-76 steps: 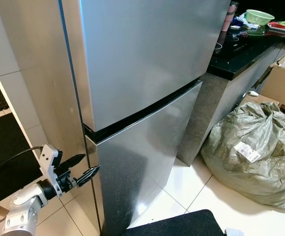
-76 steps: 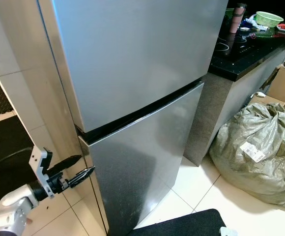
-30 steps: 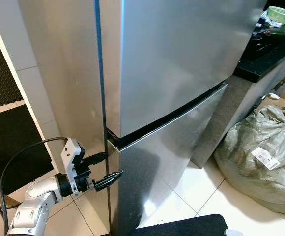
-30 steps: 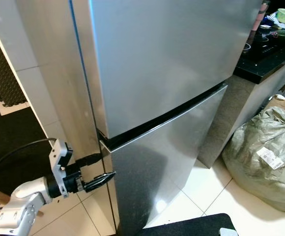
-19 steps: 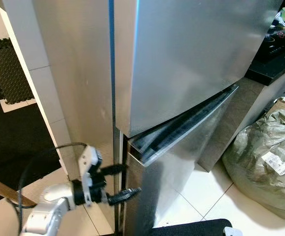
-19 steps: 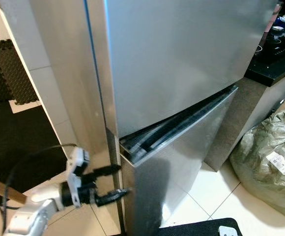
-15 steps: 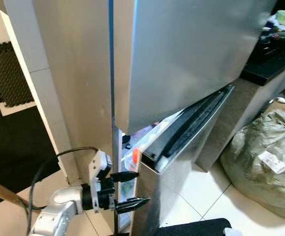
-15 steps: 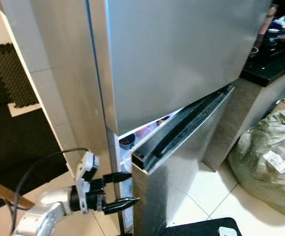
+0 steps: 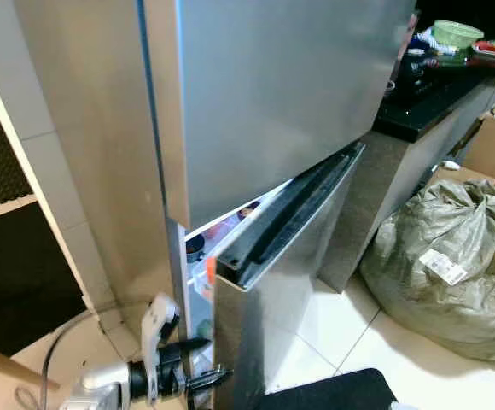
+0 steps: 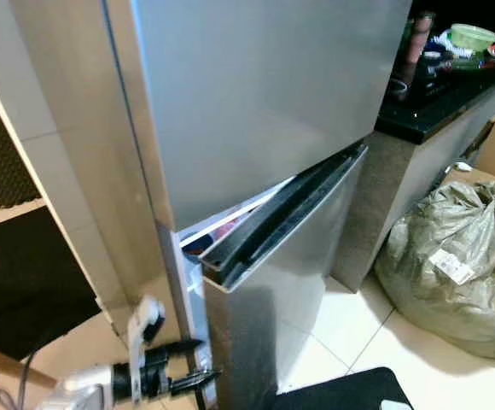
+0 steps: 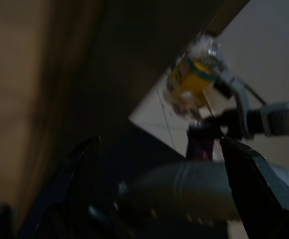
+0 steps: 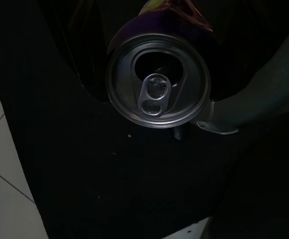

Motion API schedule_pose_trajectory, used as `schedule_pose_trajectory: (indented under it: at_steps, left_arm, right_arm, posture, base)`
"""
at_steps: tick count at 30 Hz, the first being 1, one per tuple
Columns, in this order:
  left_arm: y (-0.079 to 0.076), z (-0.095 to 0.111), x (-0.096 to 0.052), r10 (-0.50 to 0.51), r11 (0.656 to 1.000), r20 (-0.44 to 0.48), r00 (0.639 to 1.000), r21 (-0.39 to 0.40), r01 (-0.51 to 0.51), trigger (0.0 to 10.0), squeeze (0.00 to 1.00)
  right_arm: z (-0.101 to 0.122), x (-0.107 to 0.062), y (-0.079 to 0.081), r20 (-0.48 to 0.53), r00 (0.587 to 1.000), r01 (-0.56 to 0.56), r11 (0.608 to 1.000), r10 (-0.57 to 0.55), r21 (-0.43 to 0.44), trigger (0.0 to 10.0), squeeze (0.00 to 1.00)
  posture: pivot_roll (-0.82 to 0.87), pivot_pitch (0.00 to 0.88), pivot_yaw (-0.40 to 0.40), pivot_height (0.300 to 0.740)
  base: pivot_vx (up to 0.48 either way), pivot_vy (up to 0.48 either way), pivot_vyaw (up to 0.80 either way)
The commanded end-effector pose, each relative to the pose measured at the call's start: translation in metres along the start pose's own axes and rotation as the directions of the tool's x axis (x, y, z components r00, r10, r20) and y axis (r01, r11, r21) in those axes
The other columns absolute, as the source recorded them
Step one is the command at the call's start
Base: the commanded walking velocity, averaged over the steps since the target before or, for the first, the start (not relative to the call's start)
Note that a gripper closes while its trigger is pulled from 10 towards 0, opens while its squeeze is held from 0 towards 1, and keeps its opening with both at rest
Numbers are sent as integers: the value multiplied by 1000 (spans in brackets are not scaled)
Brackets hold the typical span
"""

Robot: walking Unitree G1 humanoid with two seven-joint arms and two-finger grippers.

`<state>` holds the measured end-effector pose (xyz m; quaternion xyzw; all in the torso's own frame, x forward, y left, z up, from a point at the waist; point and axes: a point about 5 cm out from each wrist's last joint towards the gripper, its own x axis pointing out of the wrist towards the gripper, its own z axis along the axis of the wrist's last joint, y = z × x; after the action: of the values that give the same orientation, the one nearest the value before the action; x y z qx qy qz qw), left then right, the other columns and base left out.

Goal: Restocking fridge

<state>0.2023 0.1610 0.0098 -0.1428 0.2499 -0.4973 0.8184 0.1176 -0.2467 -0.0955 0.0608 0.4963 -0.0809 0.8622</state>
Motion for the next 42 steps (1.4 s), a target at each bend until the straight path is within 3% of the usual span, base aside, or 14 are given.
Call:
schedule_pose_trajectory:
  at_steps: [1,2,4,8,11,13,16,20,22,24,26,28,31,42]
  left_arm:
    - [-2,-24,-5,10,995,-34,999,-95,-13,10000,0]
    - [-2,-24,-5,10,995,-34,999,-95,-13,10000,0]
    - [-9,-50,-11,3,975,-41,999,-221,-12,10000,0]
    - [-12,-61,-13,9,963,-43,999,-270,-21,10000,0]
    - [-13,-86,-18,85,926,-75,994,-363,-106,10000,0]
    - [-9,-111,-26,260,847,-139,955,-442,-295,10000,0]
    - [-8,-120,-29,326,807,-168,930,-464,-366,10000,0]
    - [-2,-141,-46,581,578,-279,764,-520,-629,10000,0]
    - [-3,-146,-50,617,520,-301,727,-537,-664,10000,0]
    - [-3,-147,-51,620,514,-302,724,-541,-665,10000,0]
    - [-7,-155,-51,639,473,-357,681,-515,-715,10000,0]
    - [-7,-155,-51,639,473,-357,681,-515,-715,10000,0]
    - [-7,-157,-46,663,440,-394,637,-483,-757,10000,0]
    - [2,-146,-31,675,453,-374,636,-470,-757,10000,0]
  right_arm:
    - [0,0,1,-5,1000,-2,1000,2,-2,10000,0]
    - [0,0,1,-5,1000,-2,1000,2,-2,10000,0]
    - [0,0,1,-6,1000,-3,1000,3,-4,10000,0]
    - [0,0,1,-6,1000,-3,1000,3,-5,10000,0]
    - [1,1,1,-6,1000,-4,1000,4,-7,10000,0]
    - [2,1,1,-5,1000,-2,1000,2,-8,10000,0]
    - [2,1,1,-6,1000,-1,1000,1,-9,10000,0]
    - [2,1,1,-10,1000,4,1000,-4,-7,10000,0]
    - [2,1,1,-10,1000,5,1000,-5,-6,10000,0]
    - [2,1,1,-10,1000,5,1000,-6,-6,10000,0]
    - [2,1,1,-10,1000,6,1000,-6,-4,10000,0]
    - [2,1,1,-10,1000,6,1000,-6,-4,10000,0]
    - [2,1,1,-9,1000,7,1000,-7,-2,10000,0]
    - [4,2,1,-4,1000,6,1000,-6,-3,10000,0]
  posture:
    - [-49,0,-34,740]
    - [-49,0,-34,740]
    - [-46,0,-36,740]
    - [-44,0,-37,740]
    - [-45,0,-38,740]
    - [-46,0,-40,740]
    - [-46,0,-40,740]
    - [-51,0,-41,740]
    - [-52,0,-41,740]
    - [-52,0,-41,740]
    - [-55,0,-38,740]
    - [-55,0,-38,740]
    - [-54,0,-40,740]
    - [-60,0,-40,740]
  base:
    - [0,0,0]
    - [0,0,0]
    - [0,0,0]
    - [0,0,0]
    - [0,0,0]
    - [0,0,0]
    - [0,0,0]
    - [0,0,0]
    - [0,0,0]
    - [0,0,0]
    - [0,0,0]
    - [0,0,0]
    - [-320,0,0]
    - [-382,0,0]
